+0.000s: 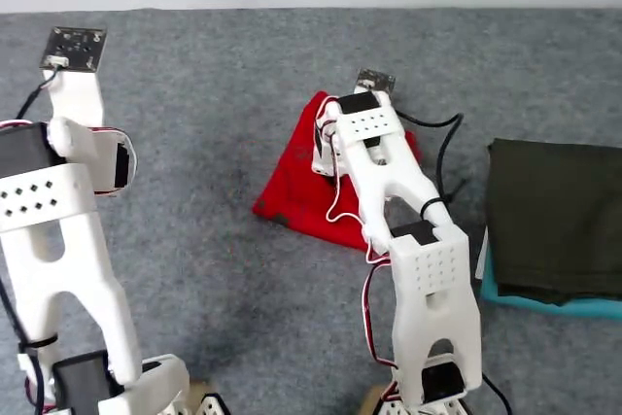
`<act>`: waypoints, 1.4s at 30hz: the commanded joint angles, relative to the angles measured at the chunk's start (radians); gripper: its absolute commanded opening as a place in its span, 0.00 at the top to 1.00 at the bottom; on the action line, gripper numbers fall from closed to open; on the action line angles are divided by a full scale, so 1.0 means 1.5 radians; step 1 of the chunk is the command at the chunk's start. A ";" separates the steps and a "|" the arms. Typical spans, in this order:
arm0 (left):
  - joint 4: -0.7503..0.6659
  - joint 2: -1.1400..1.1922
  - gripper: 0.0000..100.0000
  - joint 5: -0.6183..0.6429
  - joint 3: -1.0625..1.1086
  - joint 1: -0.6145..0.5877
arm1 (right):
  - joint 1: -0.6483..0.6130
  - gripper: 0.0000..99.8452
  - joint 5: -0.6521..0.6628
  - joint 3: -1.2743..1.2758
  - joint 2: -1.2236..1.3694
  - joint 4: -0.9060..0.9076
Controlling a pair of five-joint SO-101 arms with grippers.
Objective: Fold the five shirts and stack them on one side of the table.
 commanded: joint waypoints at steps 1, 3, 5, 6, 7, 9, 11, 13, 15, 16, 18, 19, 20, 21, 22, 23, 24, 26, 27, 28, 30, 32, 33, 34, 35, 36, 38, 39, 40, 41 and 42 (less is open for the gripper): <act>0.010 -0.020 1.00 -0.008 -0.002 -0.002 | -0.005 0.97 0.088 0.000 0.017 0.009; 0.010 -0.020 1.00 -0.008 -0.002 -0.002 | 0.001 0.99 0.129 -0.004 0.012 0.032; 0.010 -0.020 1.00 -0.008 -0.002 -0.002 | 0.001 0.99 0.170 -0.014 -0.004 0.062; 0.010 -0.020 1.00 -0.008 -0.002 -0.002 | 0.002 0.99 0.193 -0.020 -0.015 0.082; 0.010 -0.020 1.00 -0.008 -0.002 -0.002 | 0.002 0.99 0.216 -0.032 -0.027 0.105; 0.010 -0.021 1.00 -0.008 -0.002 -0.002 | 0.003 0.99 0.274 -0.055 -0.056 0.162; 0.010 -0.023 1.00 -0.008 -0.002 -0.002 | 0.003 0.99 0.346 -0.080 -0.090 0.221; 0.010 -0.023 1.00 -0.008 -0.002 -0.002 | 0.004 0.99 0.384 -0.092 -0.124 0.260; 0.010 -0.023 1.00 -0.008 -0.002 -0.002 | 0.021 0.99 0.392 -0.083 -0.166 0.267; 0.010 -0.023 1.00 -0.008 -0.002 -0.002 | 0.032 0.99 0.395 -0.074 -0.191 0.267; 0.010 -0.025 1.00 -0.008 -0.002 -0.002 | 0.055 0.99 0.419 -0.053 -0.240 0.267; 0.010 -0.026 1.00 -0.008 -0.002 -0.002 | 0.065 0.99 0.436 -0.043 -0.263 0.267; 0.011 -0.026 1.00 -0.008 -0.002 -0.003 | 0.074 0.99 0.450 -0.030 -0.289 0.267; 0.011 -0.026 1.00 -0.008 -0.002 -0.005 | 0.083 0.99 0.460 -0.014 -0.316 0.269; 0.011 -0.026 1.00 -0.008 -0.002 -0.005 | 0.093 0.99 0.470 0.002 -0.342 0.269; 0.011 -0.027 1.00 -0.008 -0.002 -0.005 | 0.102 0.99 0.480 0.020 -0.370 0.269; 0.011 -0.027 1.00 -0.008 -0.002 -0.005 | 0.110 0.99 0.490 0.039 -0.399 0.269; 0.011 -0.027 1.00 -0.008 -0.002 -0.004 | 0.126 0.99 0.512 0.078 -0.461 0.269; 0.011 -0.027 1.00 -0.008 -0.002 -0.003 | 0.137 0.99 0.523 0.096 -0.493 0.269; 0.011 -0.027 1.00 -0.008 -0.002 -0.003 | 0.146 0.99 0.533 0.114 -0.524 0.269; 0.011 -0.027 1.00 -0.008 -0.002 -0.002 | 0.169 0.99 0.561 0.146 -0.586 0.269; 0.011 -0.027 1.00 -0.008 -0.002 -0.002 | 0.199 0.99 0.598 0.176 -0.641 0.269; 0.011 -0.027 1.00 -0.008 -0.003 -0.004 | 0.216 0.99 0.622 0.190 -0.664 0.269; 0.011 -0.027 1.00 -0.010 -0.004 -0.005 | 0.237 0.99 0.644 0.203 -0.686 0.269; 0.011 -0.027 1.00 -0.023 -0.004 -0.005 | 0.258 0.99 0.670 0.215 -0.705 0.269; 0.011 -0.027 1.00 -0.037 -0.004 -0.005 | 0.281 0.99 0.697 0.225 -0.723 0.269; 0.011 -0.027 1.00 -0.051 -0.004 -0.005 | 0.327 0.99 0.748 0.237 -0.745 0.266; 0.011 -0.027 1.00 -0.052 -0.004 -0.005 | 0.348 0.99 0.772 0.237 -0.749 0.266; 0.011 -0.027 1.00 -0.054 -0.004 -0.005 | 0.369 0.99 0.793 0.237 -0.749 0.266; 0.011 -0.027 1.00 -0.054 -0.004 -0.004 | 0.387 0.99 0.811 0.236 -0.749 0.264; 0.011 -0.027 1.00 -0.054 -0.004 -0.003 | 0.405 0.99 0.825 0.237 -0.749 0.258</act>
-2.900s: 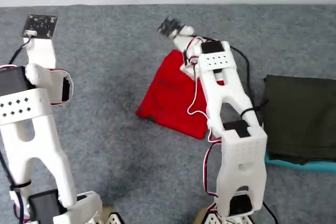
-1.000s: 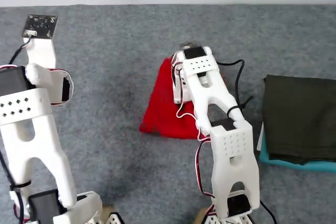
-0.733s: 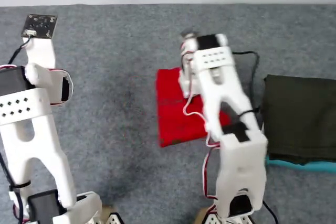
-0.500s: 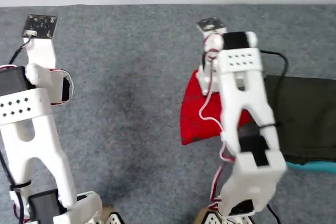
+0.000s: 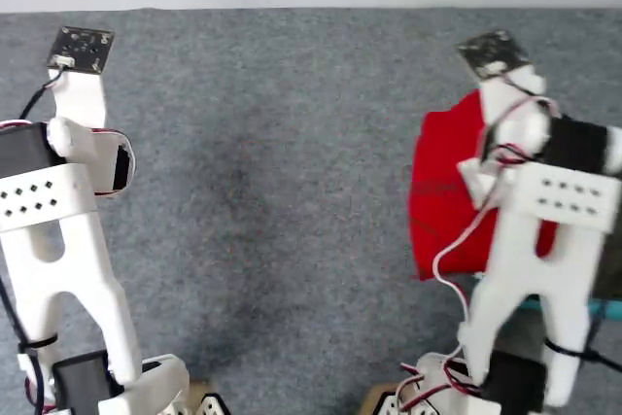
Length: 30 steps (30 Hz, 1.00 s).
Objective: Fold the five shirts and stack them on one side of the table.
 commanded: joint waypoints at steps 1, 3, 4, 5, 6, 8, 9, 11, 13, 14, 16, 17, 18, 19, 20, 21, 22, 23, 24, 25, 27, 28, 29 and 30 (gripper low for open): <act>0.011 -0.027 1.00 -0.009 -0.004 -0.002 | 0.065 0.99 0.061 -0.003 -0.036 0.010; 0.011 -0.027 1.00 -0.009 -0.004 -0.002 | 0.097 0.99 0.079 -0.003 -0.035 -0.009; 0.011 -0.027 1.00 -0.009 -0.004 -0.002 | 0.110 0.99 0.088 -0.003 -0.035 -0.019; 0.011 -0.027 1.00 -0.009 -0.004 -0.002 | 0.122 0.99 0.096 -0.002 -0.035 -0.030; 0.011 -0.027 1.00 -0.009 -0.004 -0.002 | 0.132 0.99 0.105 -0.002 -0.034 -0.038; 0.011 -0.027 1.00 -0.009 -0.004 -0.002 | 0.150 0.99 0.119 -0.002 -0.025 -0.054; 0.011 -0.027 1.00 -0.009 -0.004 -0.002 | 0.159 0.99 0.123 -0.003 -0.019 -0.061; 0.011 -0.027 1.00 -0.009 -0.004 -0.002 | 0.175 0.99 0.125 -0.003 -0.007 -0.074; 0.011 -0.027 1.00 -0.009 -0.004 -0.002 | 0.193 0.99 0.130 -0.003 0.004 -0.087; 0.011 -0.027 1.00 -0.009 -0.004 -0.003 | 0.201 0.99 0.135 -0.003 0.008 -0.091; 0.011 -0.027 1.00 -0.010 -0.004 -0.004 | 0.214 0.99 0.137 -0.003 0.019 -0.101; 0.011 -0.027 1.00 -0.010 -0.004 -0.004 | 0.220 0.99 0.137 -0.003 0.026 -0.104; 0.011 -0.027 1.00 -0.010 -0.004 -0.004 | 0.225 0.99 0.138 -0.003 0.035 -0.108; 0.011 -0.027 1.00 -0.010 -0.004 -0.004 | 0.229 0.99 0.138 -0.003 0.044 -0.113; 0.011 -0.027 1.00 -0.010 -0.004 -0.004 | 0.235 0.99 0.138 -0.003 0.055 -0.120; 0.011 -0.027 1.00 -0.010 -0.004 -0.004 | 0.241 0.99 0.138 -0.003 0.064 -0.132; 0.011 -0.027 1.00 -0.010 -0.004 -0.004 | 0.248 0.99 0.138 -0.003 0.074 -0.148; 0.011 -0.027 1.00 -0.010 -0.004 -0.004 | 0.256 0.99 0.138 -0.003 0.084 -0.165; 0.011 -0.027 1.00 -0.010 -0.003 -0.004 | 0.264 0.99 0.138 -0.003 0.094 -0.185; 0.011 -0.027 1.00 -0.010 -0.003 -0.004 | 0.271 0.99 0.138 -0.003 0.103 -0.203; 0.011 -0.027 1.00 -0.010 -0.003 -0.004 | 0.280 0.97 0.138 -0.003 0.118 -0.216; 0.011 -0.027 1.00 -0.010 -0.003 -0.004 | 0.281 0.93 0.137 -0.005 0.123 -0.214; 0.011 -0.027 1.00 -0.010 -0.003 -0.003 | 0.288 0.87 0.135 -0.004 0.125 -0.211; 0.011 -0.027 1.00 -0.010 -0.003 -0.003 | 0.294 0.81 0.133 -0.004 0.123 -0.203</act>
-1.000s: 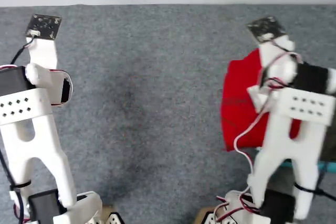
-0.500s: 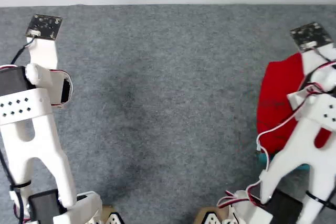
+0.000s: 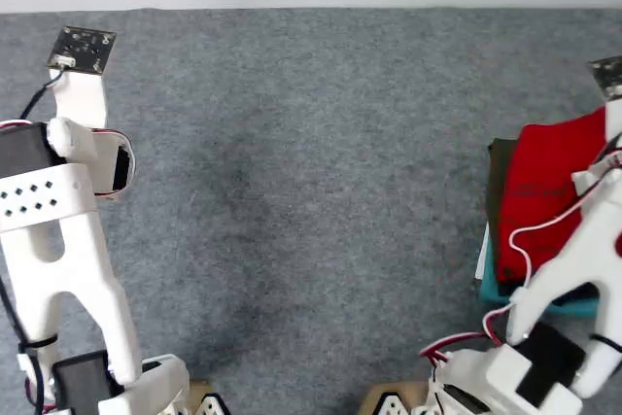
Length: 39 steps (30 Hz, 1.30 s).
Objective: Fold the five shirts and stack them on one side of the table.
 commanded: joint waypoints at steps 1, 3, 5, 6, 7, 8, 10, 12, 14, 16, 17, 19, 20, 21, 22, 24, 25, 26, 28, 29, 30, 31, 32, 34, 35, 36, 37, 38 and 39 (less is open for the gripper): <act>0.011 -0.027 1.00 -0.006 -0.003 -0.003 | 0.025 0.75 -0.001 -0.006 -0.012 -0.004; 0.011 -0.027 1.00 -0.006 -0.003 -0.003 | 0.033 0.70 -0.030 -0.010 -0.023 -0.008; 0.011 -0.026 1.00 -0.006 -0.003 -0.004 | 0.032 0.70 -0.051 -0.015 -0.041 -0.014; 0.011 -0.025 1.00 -0.006 -0.003 -0.004 | 0.031 0.70 -0.056 -0.020 -0.053 -0.013; 0.011 -0.024 1.00 -0.006 -0.003 -0.004 | 0.030 0.70 -0.058 -0.025 -0.067 -0.013; 0.011 -0.023 1.00 -0.006 -0.003 -0.004 | 0.025 0.70 -0.056 -0.027 -0.082 -0.013; 0.011 -0.021 1.00 -0.006 -0.003 -0.004 | 0.010 0.73 -0.055 -0.024 -0.112 -0.012; 0.011 -0.021 1.00 -0.006 -0.003 -0.003 | -0.005 0.82 -0.055 -0.023 -0.127 -0.003; 0.011 -0.021 1.00 -0.007 -0.003 -0.002 | -0.019 0.96 -0.055 -0.023 -0.121 0.002; 0.011 -0.021 1.00 -0.007 -0.003 -0.002 | -0.027 0.97 -0.057 -0.013 -0.102 -0.003; 0.011 -0.021 1.00 -0.007 -0.003 -0.002 | -0.028 0.96 -0.059 -0.010 -0.090 -0.005; 0.011 -0.021 1.00 -0.007 -0.003 -0.002 | -0.042 1.00 -0.059 -0.004 -0.064 -0.027; 0.011 -0.020 1.00 -0.007 -0.003 -0.002 | -0.050 0.99 -0.059 -0.004 -0.049 -0.041; 0.011 -0.020 1.00 -0.007 -0.003 -0.002 | -0.054 0.98 -0.060 -0.002 -0.031 -0.057; 0.011 -0.020 1.00 -0.008 -0.003 -0.002 | -0.060 0.99 -0.061 -0.001 -0.013 -0.075; 0.011 -0.020 1.00 -0.021 -0.002 -0.002 | -0.091 0.99 -0.086 -0.001 0.034 -0.109; 0.011 -0.020 1.00 -0.025 -0.002 -0.002 | -0.102 0.99 -0.104 -0.001 0.062 -0.123; 0.011 -0.020 1.00 -0.028 -0.002 -0.002 | -0.114 0.99 -0.123 -0.002 0.092 -0.139; 0.011 -0.020 1.00 -0.029 -0.002 -0.004 | -0.138 0.99 -0.146 -0.002 0.147 -0.170; 0.011 -0.020 1.00 -0.029 -0.002 -0.005 | -0.148 0.99 -0.154 -0.002 0.172 -0.186; 0.011 -0.020 1.00 -0.030 -0.002 -0.005 | -0.157 0.99 -0.161 -0.003 0.196 -0.197; 0.011 -0.020 1.00 -0.030 -0.002 -0.005 | -0.170 0.99 -0.164 -0.004 0.216 -0.202; 0.011 -0.020 1.00 -0.030 -0.002 -0.005 | -0.183 0.99 -0.162 -0.005 0.236 -0.205; 0.011 -0.020 1.00 -0.030 -0.002 -0.005 | -0.202 0.99 -0.159 -0.005 0.256 -0.205; 0.011 -0.020 1.00 -0.030 -0.002 -0.005 | -0.208 0.99 -0.159 -0.005 0.256 -0.202; 0.011 -0.020 1.00 -0.030 -0.002 -0.005 | -0.211 0.99 -0.159 -0.005 0.249 -0.199; 0.011 -0.020 1.00 -0.030 -0.002 -0.005 | -0.212 0.99 -0.159 -0.007 0.238 -0.192; 0.011 -0.020 1.00 -0.030 -0.002 -0.005 | -0.212 0.99 -0.159 -0.009 0.221 -0.185; 0.011 -0.020 1.00 -0.030 -0.002 -0.005 | -0.210 0.99 -0.159 -0.012 0.204 -0.178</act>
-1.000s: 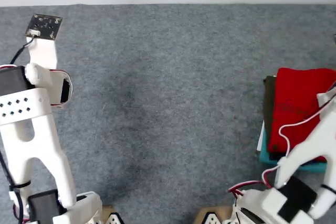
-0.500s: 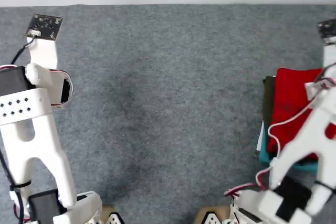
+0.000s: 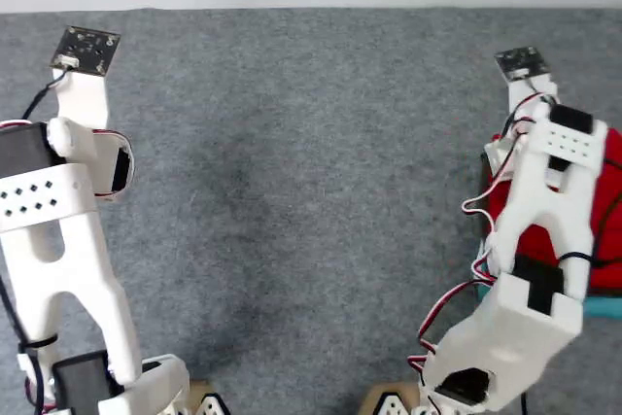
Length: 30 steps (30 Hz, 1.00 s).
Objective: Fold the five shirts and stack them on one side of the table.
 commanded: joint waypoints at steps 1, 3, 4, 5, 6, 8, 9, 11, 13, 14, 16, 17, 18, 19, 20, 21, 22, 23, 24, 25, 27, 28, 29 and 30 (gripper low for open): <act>0.011 -0.020 1.00 -0.005 -0.002 -0.005 | -0.008 0.99 -0.008 -0.016 -0.074 0.018; 0.011 -0.020 1.00 -0.005 -0.002 -0.005 | 0.007 0.99 -0.008 -0.016 -0.113 0.018; 0.011 -0.020 1.00 -0.005 -0.002 -0.005 | 0.014 0.99 -0.008 -0.016 -0.130 0.017; 0.011 -0.020 1.00 -0.005 -0.002 -0.005 | 0.022 0.99 -0.008 -0.016 -0.147 0.014; 0.011 -0.020 1.00 -0.005 -0.002 -0.005 | 0.034 0.99 -0.008 -0.016 -0.160 0.012; 0.011 -0.020 1.00 -0.005 -0.002 -0.005 | 0.060 0.99 -0.007 -0.016 -0.182 0.004; 0.011 -0.020 1.00 -0.005 -0.002 -0.005 | 0.077 0.99 -0.007 -0.016 -0.187 -0.004; 0.011 -0.020 1.00 -0.005 -0.002 -0.005 | 0.117 0.99 -0.005 -0.015 -0.187 -0.022; 0.011 -0.020 1.00 -0.005 -0.002 -0.005 | 0.156 0.99 0.025 0.000 -0.180 -0.054; 0.011 -0.020 1.00 -0.005 -0.002 -0.005 | 0.172 0.99 0.042 0.012 -0.169 -0.076; 0.011 -0.020 1.00 -0.005 -0.002 -0.005 | 0.198 0.99 0.069 0.039 -0.139 -0.127; 0.011 -0.020 1.00 -0.005 -0.002 -0.004 | 0.208 0.99 0.077 0.053 -0.118 -0.155; 0.011 -0.020 1.00 -0.005 -0.002 -0.003 | 0.214 0.99 0.081 0.063 -0.097 -0.176; 0.011 -0.020 1.00 -0.005 -0.002 -0.002 | 0.216 0.99 0.082 0.070 -0.079 -0.192; 0.011 -0.020 1.00 -0.005 -0.002 -0.002 | 0.217 0.99 0.080 0.069 -0.064 -0.196; 0.011 -0.021 1.00 -0.005 -0.002 -0.002 | 0.217 0.99 0.078 0.060 -0.063 -0.187; 0.011 -0.025 1.00 -0.005 -0.002 -0.002 | 0.216 0.99 0.077 0.049 -0.071 -0.167; 0.011 -0.026 1.00 -0.005 -0.002 -0.002 | 0.215 0.99 0.076 0.039 -0.083 -0.145; 0.011 -0.027 1.00 -0.005 -0.002 -0.002 | 0.209 0.99 0.076 0.026 -0.098 -0.120; 0.011 -0.027 1.00 -0.005 -0.002 -0.002 | 0.201 0.99 0.076 0.017 -0.114 -0.095; 0.011 -0.028 1.00 -0.005 -0.003 -0.003 | 0.191 0.99 0.076 0.004 -0.149 -0.044; 0.011 -0.028 1.00 -0.005 -0.004 -0.004 | 0.189 0.99 0.076 0.000 -0.167 -0.022; 0.011 -0.028 1.00 -0.005 -0.005 -0.005 | 0.186 0.99 0.076 -0.002 -0.186 -0.003; 0.012 -0.029 1.00 -0.004 -0.005 -0.005 | 0.180 0.99 0.076 -0.002 -0.205 0.016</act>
